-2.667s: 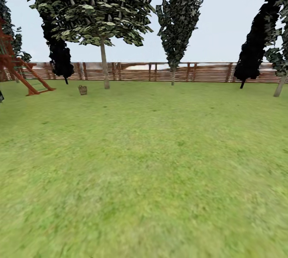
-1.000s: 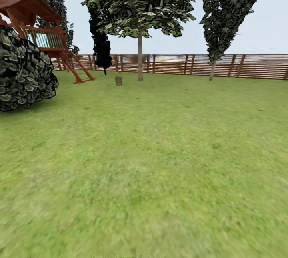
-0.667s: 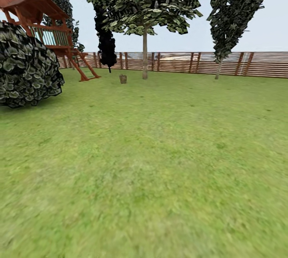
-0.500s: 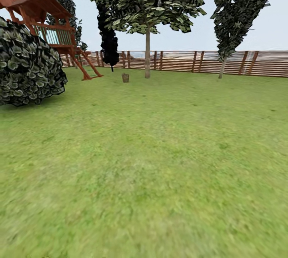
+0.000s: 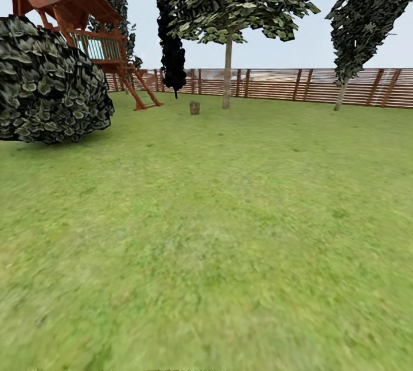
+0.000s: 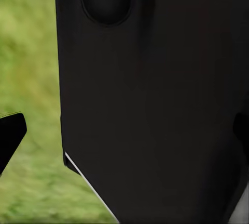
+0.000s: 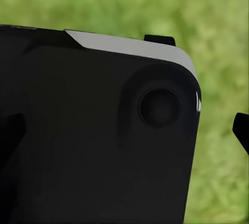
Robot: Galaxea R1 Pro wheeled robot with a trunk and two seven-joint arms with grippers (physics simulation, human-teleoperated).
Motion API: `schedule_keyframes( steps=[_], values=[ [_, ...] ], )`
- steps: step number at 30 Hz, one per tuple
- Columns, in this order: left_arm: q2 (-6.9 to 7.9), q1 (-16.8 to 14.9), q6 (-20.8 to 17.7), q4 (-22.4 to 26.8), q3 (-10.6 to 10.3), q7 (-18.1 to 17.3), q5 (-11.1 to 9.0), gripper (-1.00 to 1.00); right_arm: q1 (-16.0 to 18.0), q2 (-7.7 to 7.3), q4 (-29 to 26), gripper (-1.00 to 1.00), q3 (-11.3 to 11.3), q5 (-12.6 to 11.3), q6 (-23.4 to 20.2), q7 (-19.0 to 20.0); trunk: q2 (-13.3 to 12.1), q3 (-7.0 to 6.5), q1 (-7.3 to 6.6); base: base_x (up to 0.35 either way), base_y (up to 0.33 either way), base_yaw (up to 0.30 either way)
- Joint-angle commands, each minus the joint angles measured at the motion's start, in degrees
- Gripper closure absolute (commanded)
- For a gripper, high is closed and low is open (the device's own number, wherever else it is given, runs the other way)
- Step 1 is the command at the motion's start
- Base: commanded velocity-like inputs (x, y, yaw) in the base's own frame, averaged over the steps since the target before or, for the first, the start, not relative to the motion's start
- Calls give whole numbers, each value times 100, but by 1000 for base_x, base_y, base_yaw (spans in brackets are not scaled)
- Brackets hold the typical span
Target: Take the three Easter eggs out of the wicker basket on the lawn in the garden, then place them on the lawn next to a single tree (choose any tree) so that all three eggs are next to the same tree and none are left in the basket.
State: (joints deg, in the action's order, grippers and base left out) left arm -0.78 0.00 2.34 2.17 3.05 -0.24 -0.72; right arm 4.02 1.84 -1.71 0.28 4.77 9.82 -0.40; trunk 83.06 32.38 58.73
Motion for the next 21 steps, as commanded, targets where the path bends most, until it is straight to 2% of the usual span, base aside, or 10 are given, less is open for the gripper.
schedule_keyframes(
  steps=[1, 13, 21],
  values=[
    [-1, 0, 12, 2, 29, -2, -7, -100, 3, 0, 4, -100, -2, 50, 15, -4, 2, 12, 0, 0, 0, 203],
    [-1, 0, 12, 2, 29, -2, -7, -100, 3, -25, 3, -100, -10, 47, 16, -1, 2, 95, 0, 0, 0, 196],
    [-1, 0, 12, 2, 29, -2, -7, -100, 3, -56, 2, -100, 22, 93, 13, 26, 2, 102, 0, 0, 0, 26]
  ],
)
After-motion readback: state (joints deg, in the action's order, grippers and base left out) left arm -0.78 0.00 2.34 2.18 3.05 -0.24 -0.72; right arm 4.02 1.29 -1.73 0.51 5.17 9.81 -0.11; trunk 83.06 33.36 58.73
